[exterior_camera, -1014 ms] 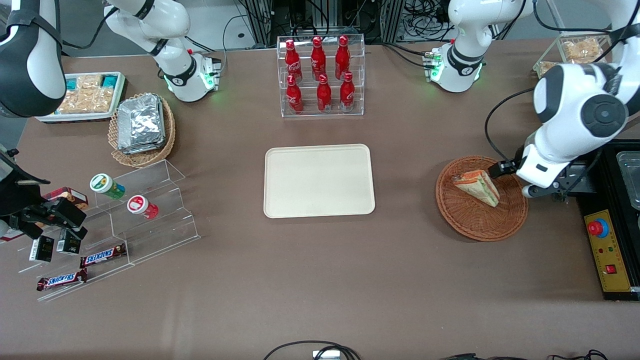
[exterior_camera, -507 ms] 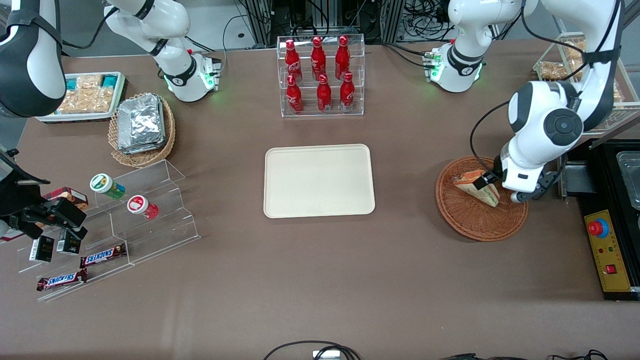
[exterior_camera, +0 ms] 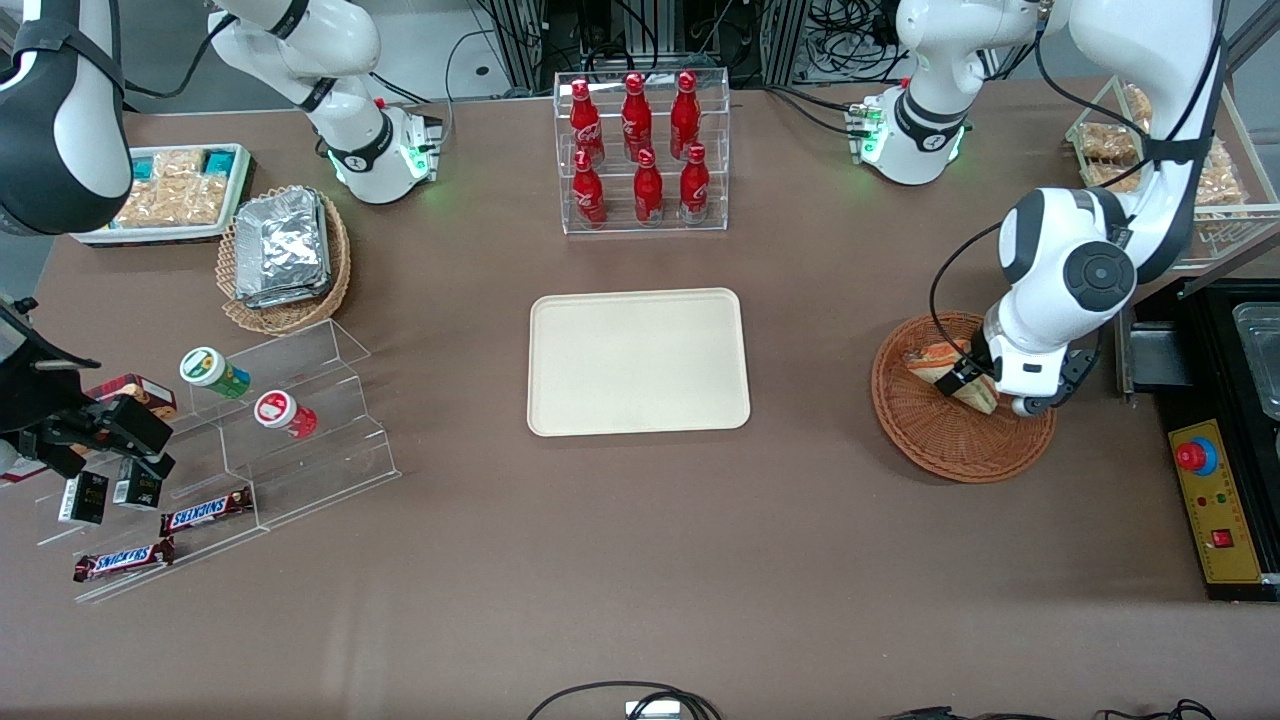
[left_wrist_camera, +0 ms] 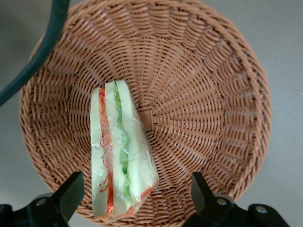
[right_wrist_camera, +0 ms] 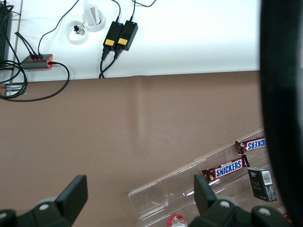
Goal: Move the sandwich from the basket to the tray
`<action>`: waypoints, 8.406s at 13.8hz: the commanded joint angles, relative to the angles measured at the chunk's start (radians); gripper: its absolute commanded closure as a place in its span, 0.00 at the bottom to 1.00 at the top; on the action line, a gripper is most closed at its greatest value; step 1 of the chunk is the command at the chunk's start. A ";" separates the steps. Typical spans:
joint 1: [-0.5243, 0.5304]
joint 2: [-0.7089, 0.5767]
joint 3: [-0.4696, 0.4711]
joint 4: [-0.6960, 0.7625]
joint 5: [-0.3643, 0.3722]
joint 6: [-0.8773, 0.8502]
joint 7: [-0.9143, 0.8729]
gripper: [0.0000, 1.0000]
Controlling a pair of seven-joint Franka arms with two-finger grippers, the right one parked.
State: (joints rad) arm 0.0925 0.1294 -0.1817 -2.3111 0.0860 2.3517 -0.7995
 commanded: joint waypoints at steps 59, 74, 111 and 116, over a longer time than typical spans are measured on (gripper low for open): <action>-0.462 0.426 -0.361 0.395 0.304 -0.042 -0.113 1.00; -0.470 0.447 -0.360 0.420 0.325 -0.069 -0.217 0.01; 0.050 -0.088 -0.032 0.829 -0.017 -0.971 0.787 0.00; 0.050 -0.093 -0.032 0.828 -0.054 -0.963 0.907 0.00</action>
State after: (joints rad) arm 0.1419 0.0403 -0.2152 -1.4936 0.0606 1.4015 0.0647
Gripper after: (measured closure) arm 0.000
